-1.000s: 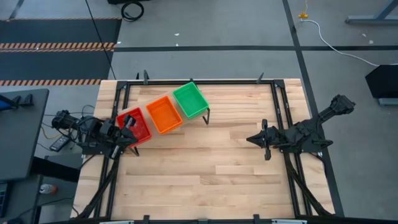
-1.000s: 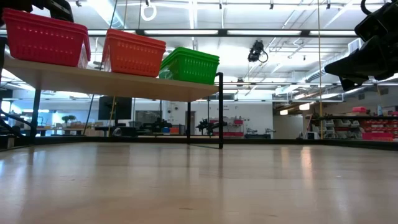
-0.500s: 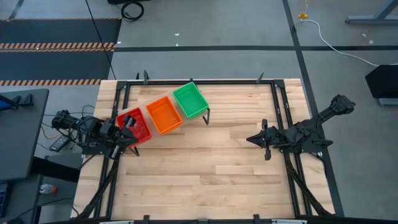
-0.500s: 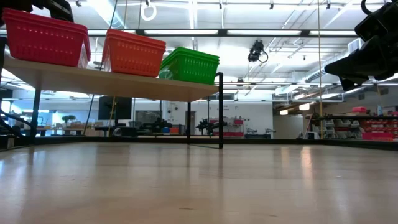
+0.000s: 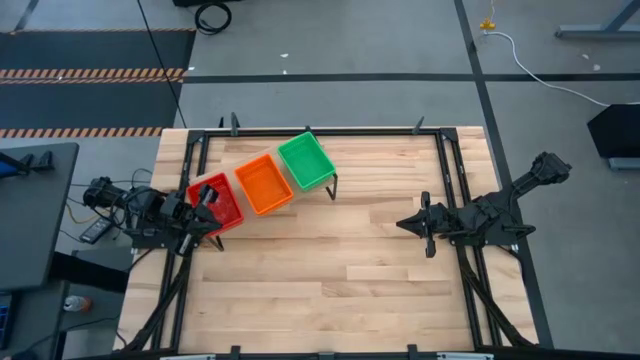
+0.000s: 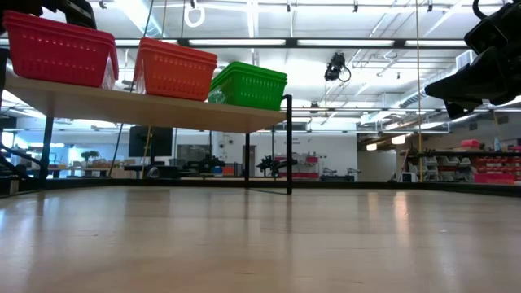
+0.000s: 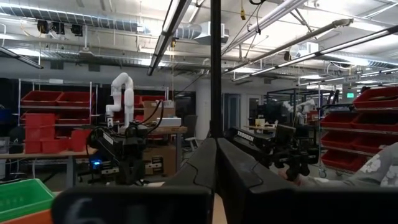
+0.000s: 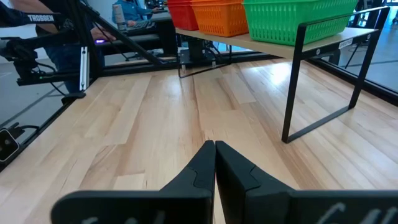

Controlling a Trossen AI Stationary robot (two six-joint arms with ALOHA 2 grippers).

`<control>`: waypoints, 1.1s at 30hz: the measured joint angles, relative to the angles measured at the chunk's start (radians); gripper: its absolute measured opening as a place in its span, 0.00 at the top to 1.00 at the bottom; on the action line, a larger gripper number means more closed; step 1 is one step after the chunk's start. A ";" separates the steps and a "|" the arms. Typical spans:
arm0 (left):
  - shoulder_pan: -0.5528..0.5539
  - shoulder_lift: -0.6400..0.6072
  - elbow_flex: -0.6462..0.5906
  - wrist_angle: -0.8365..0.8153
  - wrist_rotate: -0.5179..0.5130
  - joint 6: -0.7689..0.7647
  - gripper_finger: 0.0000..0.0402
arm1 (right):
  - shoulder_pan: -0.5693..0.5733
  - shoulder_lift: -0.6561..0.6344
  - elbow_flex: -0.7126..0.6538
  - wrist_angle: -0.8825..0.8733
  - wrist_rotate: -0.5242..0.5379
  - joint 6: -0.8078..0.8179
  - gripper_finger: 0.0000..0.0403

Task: Stack baskets on shelf by color
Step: Return to Home Position

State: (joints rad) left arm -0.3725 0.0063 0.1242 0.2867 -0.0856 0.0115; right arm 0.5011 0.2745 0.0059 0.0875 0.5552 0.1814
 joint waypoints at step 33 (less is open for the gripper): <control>0.000 0.000 0.000 0.000 0.000 0.000 0.92 | 0.000 0.000 0.000 0.010 0.000 0.053 0.96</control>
State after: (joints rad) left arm -0.3725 0.0060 0.1242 0.2867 -0.0854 0.0113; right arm 0.5011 0.2745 0.0061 0.0971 0.5552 0.2340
